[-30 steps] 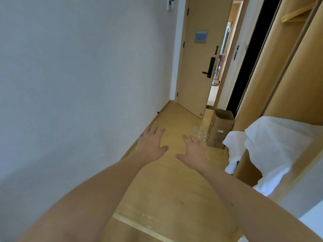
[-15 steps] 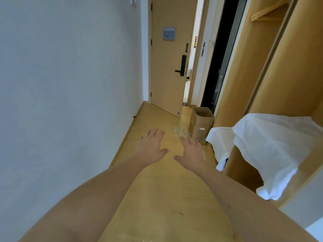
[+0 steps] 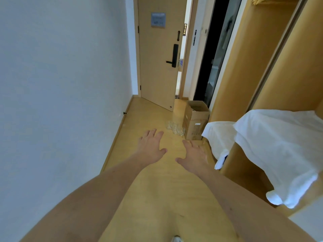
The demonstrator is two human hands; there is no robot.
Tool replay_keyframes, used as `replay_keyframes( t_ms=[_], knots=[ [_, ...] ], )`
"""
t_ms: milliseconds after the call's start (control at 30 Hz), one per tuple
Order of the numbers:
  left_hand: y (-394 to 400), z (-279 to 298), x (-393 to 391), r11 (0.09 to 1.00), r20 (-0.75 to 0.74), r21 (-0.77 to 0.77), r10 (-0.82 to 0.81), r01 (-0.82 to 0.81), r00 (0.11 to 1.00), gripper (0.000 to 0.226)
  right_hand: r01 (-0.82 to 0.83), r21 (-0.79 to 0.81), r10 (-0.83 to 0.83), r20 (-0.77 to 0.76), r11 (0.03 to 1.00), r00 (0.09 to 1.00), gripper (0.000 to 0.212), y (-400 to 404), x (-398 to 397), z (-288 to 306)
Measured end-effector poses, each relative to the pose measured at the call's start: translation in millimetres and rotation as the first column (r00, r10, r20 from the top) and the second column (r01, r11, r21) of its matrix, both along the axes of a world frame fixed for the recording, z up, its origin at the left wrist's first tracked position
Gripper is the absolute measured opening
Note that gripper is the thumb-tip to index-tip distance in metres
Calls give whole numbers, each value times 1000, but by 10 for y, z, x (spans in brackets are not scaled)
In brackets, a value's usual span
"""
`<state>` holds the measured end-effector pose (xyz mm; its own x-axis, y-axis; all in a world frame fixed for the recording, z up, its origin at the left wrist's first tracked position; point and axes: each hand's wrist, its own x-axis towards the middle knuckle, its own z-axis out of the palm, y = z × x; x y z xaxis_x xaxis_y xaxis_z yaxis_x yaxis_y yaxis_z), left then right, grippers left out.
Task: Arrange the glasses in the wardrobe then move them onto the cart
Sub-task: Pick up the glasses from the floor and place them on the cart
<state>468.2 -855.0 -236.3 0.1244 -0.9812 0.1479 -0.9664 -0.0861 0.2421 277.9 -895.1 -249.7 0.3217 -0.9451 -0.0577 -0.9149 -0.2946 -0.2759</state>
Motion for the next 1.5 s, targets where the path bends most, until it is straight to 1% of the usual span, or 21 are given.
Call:
replay_keyframes(
  t_ms=[133, 333, 500, 633, 967, 1133, 1233, 1367, 1500],
  knots=[
    [-538, -79, 82, 1000, -1, 21, -12, 12, 1000, 77, 10, 7, -10, 11, 1000, 1000, 88, -520, 91, -68],
    [-1473, -201, 160, 1000, 3, 29, -7, 7, 1000, 76, 25, 27, -26, 38, 999, 999, 87, -1508, 239, -182],
    [-2382, -324, 207, 995, 8, 100, -9, 8, 1000, 76, 10, 65, -13, 51, 998, 999, 86, -2420, 347, -288],
    [-3031, -330, 266, 994, -21, 113, 9, -6, 1000, 76, 21, 93, -27, 66, 995, 997, 86, -3055, 363, -349],
    [-4179, -540, 428, 983, -57, 180, -20, 30, 998, 77, 70, 169, -78, 39, 983, 996, 87, -4146, 526, -605],
    [-4802, -741, 680, 982, -61, 181, -46, 56, 997, 78, 106, 193, -111, 19, 976, 994, 86, -4670, 761, -811],
    [-5234, -853, 893, 978, -87, 199, -53, 69, 995, 78, 118, 212, -121, 3, 970, 993, 86, -5055, 978, -923],
    [-5824, -988, 1233, 970, -115, 226, -67, 92, 991, 76, 147, 244, -150, -5, 959, 989, 85, -5623, 1320, -975],
    [-6408, -1032, 1555, 962, -160, 260, -40, 81, 986, 78, 163, 244, -164, -16, 956, 986, 82, -6148, 1629, -979]
  ],
)
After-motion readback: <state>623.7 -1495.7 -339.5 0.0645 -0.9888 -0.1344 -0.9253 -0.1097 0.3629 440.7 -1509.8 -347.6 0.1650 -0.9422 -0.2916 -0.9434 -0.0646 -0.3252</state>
